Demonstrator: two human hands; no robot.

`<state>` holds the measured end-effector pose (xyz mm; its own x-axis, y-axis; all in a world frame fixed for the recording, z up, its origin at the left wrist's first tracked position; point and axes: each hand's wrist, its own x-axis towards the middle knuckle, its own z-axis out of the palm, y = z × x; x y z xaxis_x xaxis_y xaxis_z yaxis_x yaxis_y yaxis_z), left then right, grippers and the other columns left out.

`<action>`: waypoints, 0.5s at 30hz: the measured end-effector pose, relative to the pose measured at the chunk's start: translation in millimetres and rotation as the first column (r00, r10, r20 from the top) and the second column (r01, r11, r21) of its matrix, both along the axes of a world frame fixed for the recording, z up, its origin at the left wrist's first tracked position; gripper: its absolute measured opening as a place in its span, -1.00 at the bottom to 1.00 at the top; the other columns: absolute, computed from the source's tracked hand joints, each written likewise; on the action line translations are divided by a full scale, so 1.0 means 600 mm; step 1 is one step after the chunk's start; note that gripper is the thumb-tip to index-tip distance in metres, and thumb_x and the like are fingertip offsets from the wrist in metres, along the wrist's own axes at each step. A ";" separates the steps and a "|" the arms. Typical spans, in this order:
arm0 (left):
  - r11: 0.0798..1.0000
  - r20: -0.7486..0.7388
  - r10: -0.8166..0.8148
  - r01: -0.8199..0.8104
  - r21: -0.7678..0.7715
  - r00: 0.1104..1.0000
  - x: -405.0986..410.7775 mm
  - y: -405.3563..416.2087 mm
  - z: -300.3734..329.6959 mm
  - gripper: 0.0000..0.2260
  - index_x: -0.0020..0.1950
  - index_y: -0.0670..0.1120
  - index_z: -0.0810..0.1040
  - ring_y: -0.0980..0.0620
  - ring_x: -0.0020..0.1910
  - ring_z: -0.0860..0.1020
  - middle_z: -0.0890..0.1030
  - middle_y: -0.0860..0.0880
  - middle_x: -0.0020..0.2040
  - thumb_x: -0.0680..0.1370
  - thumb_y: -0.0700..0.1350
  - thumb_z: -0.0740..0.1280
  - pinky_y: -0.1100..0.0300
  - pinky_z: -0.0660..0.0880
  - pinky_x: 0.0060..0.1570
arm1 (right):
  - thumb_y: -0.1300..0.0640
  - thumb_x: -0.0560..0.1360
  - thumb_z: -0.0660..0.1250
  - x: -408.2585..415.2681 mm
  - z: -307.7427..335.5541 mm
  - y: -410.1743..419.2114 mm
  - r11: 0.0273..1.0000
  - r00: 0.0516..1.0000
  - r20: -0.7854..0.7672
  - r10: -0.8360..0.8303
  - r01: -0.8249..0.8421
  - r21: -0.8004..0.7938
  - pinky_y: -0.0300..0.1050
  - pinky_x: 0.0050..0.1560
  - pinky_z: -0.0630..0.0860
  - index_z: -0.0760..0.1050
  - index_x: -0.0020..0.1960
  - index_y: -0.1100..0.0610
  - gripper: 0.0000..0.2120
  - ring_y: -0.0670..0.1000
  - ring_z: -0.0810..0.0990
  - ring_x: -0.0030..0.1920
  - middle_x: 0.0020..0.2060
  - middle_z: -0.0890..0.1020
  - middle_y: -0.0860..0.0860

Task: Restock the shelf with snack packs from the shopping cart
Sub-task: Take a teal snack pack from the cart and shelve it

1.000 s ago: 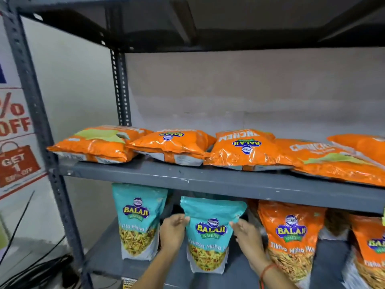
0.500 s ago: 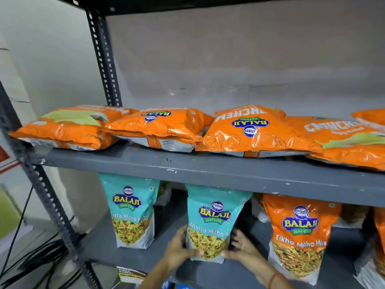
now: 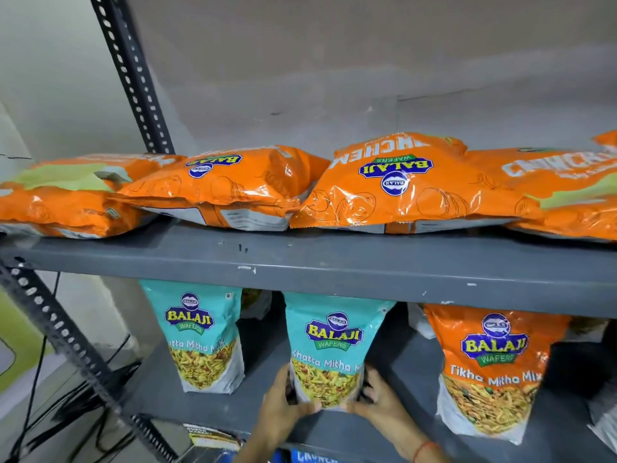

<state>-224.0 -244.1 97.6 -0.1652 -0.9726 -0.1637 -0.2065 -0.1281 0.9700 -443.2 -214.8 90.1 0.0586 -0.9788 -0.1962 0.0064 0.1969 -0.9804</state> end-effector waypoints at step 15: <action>0.838 -0.043 0.128 -0.131 -0.529 0.991 -0.246 0.194 0.227 -0.65 -0.01 0.14 0.55 0.12 -0.27 0.61 0.62 0.04 -0.15 0.28 -0.04 0.58 0.33 0.51 -0.23 | 0.27 0.33 0.52 -0.163 0.194 0.251 0.906 0.944 -0.025 -0.329 0.309 -0.289 -0.28 0.16 0.47 0.36 0.34 -0.05 -0.34 -0.10 0.45 0.31 0.27 0.51 -0.06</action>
<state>-371.8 -127.9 233.6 -0.0307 -0.9231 0.3833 -0.2187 0.3804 0.8986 -541.1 -64.3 206.2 -0.2697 -0.9584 0.0935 -0.0483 -0.0835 -0.9953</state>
